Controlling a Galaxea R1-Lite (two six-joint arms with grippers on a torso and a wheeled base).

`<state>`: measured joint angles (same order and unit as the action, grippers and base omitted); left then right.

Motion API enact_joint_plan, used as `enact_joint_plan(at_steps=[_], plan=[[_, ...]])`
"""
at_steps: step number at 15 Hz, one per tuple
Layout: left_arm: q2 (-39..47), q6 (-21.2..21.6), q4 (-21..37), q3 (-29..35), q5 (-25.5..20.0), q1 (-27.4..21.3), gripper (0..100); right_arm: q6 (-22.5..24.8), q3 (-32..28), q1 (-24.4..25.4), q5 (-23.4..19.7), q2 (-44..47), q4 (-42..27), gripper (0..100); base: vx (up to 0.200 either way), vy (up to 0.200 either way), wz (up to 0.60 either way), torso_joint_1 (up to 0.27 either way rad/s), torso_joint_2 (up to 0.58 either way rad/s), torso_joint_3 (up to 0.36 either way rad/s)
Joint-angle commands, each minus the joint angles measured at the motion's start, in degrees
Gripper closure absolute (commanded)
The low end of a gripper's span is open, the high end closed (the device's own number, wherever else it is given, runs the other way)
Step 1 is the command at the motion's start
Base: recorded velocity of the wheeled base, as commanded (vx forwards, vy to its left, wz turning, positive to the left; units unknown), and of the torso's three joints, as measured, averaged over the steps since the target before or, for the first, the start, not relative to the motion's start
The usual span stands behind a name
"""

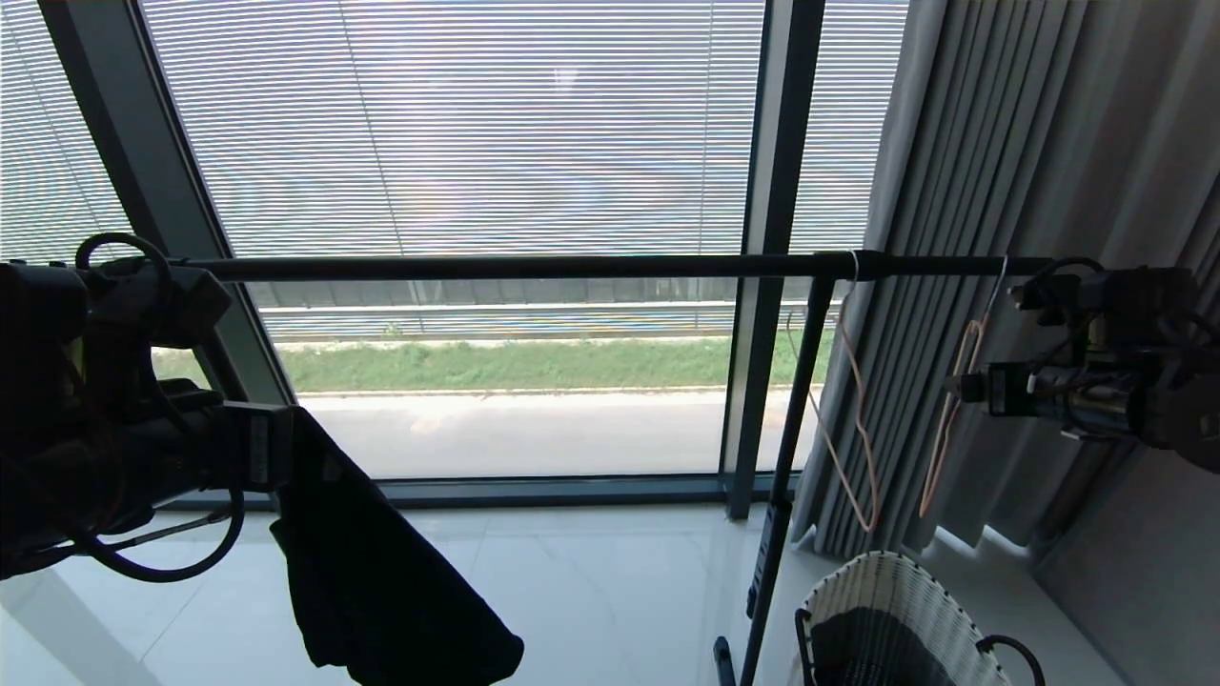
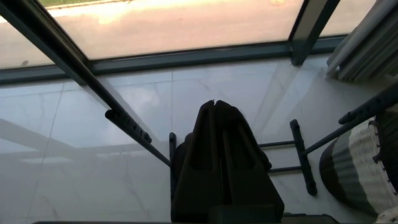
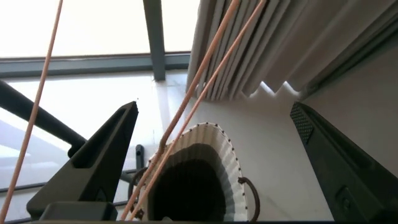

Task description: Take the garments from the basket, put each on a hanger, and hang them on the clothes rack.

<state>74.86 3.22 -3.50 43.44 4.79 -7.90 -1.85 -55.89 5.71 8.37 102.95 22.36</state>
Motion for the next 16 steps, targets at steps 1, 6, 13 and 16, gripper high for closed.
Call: enact_joint_plan(at_steps=[1, 6, 13, 16], plan=[[0.6, -0.1, 0.0, -0.5, 0.0, 0.0, 100, -1.0, -0.1, 0.7, 0.3, 6.1, 1.6, 0, 0.000, 0.000, 0.00, 0.000, 0.00, 0.000], [2.7, -1.5, 0.0, -0.5, 0.0, 0.0, 100, -7.4, -1.1, 4.8, 5.6, 9.9, 2.4, 0, 0.000, 0.000, 0.00, 0.000, 0.00, 0.000], [2.6, -1.6, 0.0, -0.6, 0.0, 0.0, 100, -9.9, -2.5, 5.3, 6.6, 11.0, 2.6, 0, 0.000, 0.000, 0.00, 0.000, 0.00, 0.000], [2.3, -1.5, 0.0, -0.5, 0.1, 0.1, 100, -10.7, -2.4, 5.3, 7.7, 10.9, 2.6, 0, 0.000, 0.000, 0.00, 0.000, 0.00, 0.000]])
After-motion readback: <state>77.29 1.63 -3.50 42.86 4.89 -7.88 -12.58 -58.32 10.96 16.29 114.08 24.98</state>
